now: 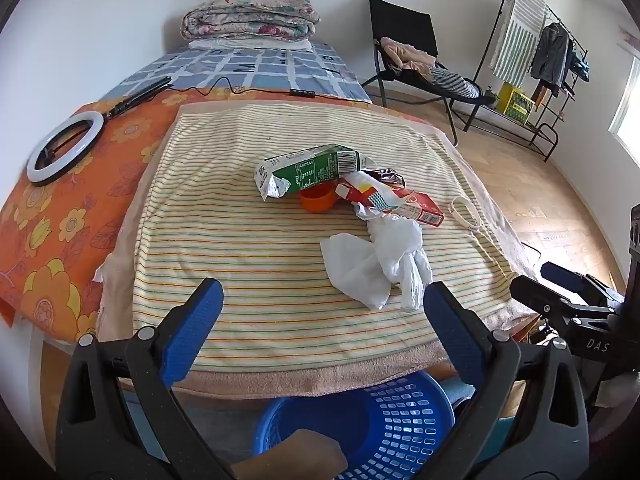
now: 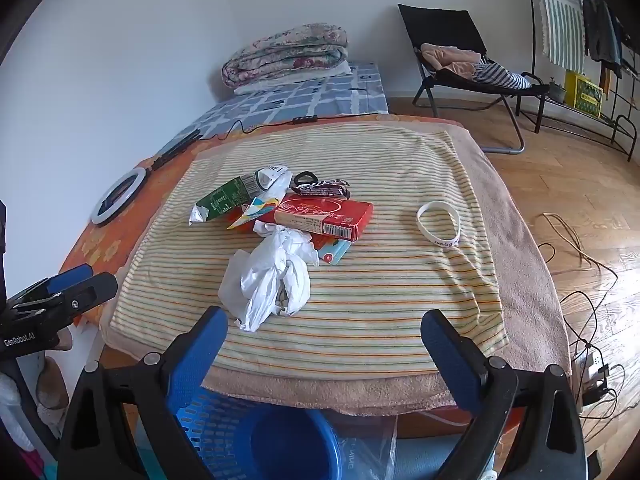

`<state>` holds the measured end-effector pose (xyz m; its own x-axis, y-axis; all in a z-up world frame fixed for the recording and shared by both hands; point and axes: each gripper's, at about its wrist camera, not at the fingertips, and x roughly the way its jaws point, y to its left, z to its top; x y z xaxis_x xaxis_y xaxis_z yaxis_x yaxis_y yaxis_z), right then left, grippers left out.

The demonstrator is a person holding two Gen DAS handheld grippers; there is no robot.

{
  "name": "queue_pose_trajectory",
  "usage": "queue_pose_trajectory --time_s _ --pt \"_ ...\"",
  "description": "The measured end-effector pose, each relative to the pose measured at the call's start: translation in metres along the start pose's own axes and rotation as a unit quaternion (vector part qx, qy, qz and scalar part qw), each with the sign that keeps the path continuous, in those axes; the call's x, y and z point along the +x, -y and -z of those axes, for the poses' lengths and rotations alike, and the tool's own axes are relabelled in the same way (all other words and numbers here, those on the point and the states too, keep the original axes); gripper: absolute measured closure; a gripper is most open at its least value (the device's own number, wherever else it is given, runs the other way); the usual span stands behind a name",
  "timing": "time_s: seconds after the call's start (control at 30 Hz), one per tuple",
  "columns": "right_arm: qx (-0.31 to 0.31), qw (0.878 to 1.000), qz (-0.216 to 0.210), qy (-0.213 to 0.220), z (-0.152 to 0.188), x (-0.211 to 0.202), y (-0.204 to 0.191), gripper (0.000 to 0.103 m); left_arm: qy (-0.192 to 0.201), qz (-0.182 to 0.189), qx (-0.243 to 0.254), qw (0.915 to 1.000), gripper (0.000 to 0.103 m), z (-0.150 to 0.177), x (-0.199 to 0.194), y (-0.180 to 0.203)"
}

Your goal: Collect trash

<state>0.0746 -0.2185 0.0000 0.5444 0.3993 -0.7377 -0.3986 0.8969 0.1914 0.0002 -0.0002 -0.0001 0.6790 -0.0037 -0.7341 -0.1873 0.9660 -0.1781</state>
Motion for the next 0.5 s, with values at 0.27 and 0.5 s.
queue_pose_trajectory --time_s 0.27,0.5 --pt "-0.001 1.0 0.002 -0.004 0.002 0.002 0.0 0.004 -0.001 0.007 0.003 1.0 0.001 0.001 0.0 0.004" --pt "-0.005 1.0 0.011 -0.005 0.003 0.0 -0.001 0.004 -0.011 0.006 0.002 0.9999 0.001 0.005 0.008 0.003"
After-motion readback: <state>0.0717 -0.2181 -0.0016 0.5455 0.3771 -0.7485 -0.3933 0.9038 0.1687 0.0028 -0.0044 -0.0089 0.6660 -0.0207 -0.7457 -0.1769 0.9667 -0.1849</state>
